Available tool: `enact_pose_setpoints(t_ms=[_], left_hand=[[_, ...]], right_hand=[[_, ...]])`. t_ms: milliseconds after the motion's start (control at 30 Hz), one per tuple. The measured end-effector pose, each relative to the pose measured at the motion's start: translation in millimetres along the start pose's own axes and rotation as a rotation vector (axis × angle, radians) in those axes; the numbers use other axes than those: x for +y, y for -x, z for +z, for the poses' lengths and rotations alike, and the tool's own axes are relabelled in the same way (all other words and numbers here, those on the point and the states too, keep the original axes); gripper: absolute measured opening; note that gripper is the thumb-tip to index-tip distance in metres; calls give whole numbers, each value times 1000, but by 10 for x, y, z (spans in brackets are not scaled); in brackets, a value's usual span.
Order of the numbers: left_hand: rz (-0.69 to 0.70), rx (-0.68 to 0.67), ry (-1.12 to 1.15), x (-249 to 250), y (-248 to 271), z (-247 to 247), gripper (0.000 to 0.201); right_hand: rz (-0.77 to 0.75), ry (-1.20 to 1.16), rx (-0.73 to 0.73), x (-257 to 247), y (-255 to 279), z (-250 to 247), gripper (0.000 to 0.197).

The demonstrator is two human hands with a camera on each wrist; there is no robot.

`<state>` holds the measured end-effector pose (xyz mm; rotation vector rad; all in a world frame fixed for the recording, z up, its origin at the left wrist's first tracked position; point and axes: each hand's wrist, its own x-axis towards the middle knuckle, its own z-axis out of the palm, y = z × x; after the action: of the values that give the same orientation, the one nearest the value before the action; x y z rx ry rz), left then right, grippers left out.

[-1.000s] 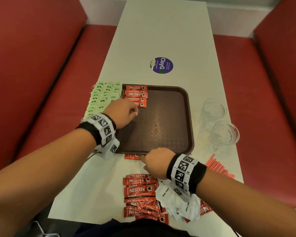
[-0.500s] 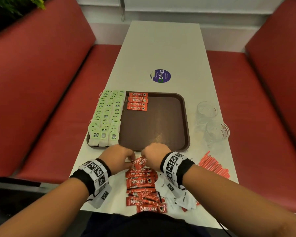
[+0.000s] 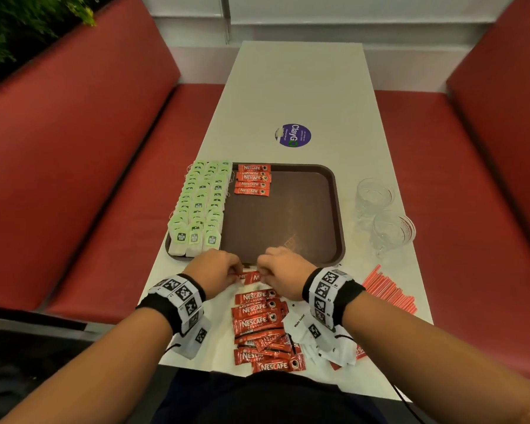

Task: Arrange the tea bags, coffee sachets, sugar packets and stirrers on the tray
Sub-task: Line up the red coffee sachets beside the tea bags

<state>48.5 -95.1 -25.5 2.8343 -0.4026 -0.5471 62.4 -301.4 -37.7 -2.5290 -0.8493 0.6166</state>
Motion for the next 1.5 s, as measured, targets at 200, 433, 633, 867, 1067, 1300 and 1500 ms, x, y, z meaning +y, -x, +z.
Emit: enact_pose_setpoints(t_ms=[200,433,633,867,1067,1300,1500], left_hand=[[-123,165,219,-156,104,-196,5],[-55,267,366,-111,86,-426,9],[-19,257,475,-34,-82,-503,10],[-31,312,451,-66,-497,-599,10],[-229,199,291,-370,-1190,-521,8],[-244,196,3,-476,-1577,-411,8],[-196,78,-151,-409,-1743,-426,9]], right_hand=[[50,-274,218,92,82,-296,26],[68,-424,208,153,17,-468,10],[40,-402,286,207,-56,-493,10],[189,-418,272,283,-167,-559,11],[295,-479,248,416,-161,-604,11],[339,-448,291,532,-251,-571,14],[354,-456,307,574,-264,-526,6]])
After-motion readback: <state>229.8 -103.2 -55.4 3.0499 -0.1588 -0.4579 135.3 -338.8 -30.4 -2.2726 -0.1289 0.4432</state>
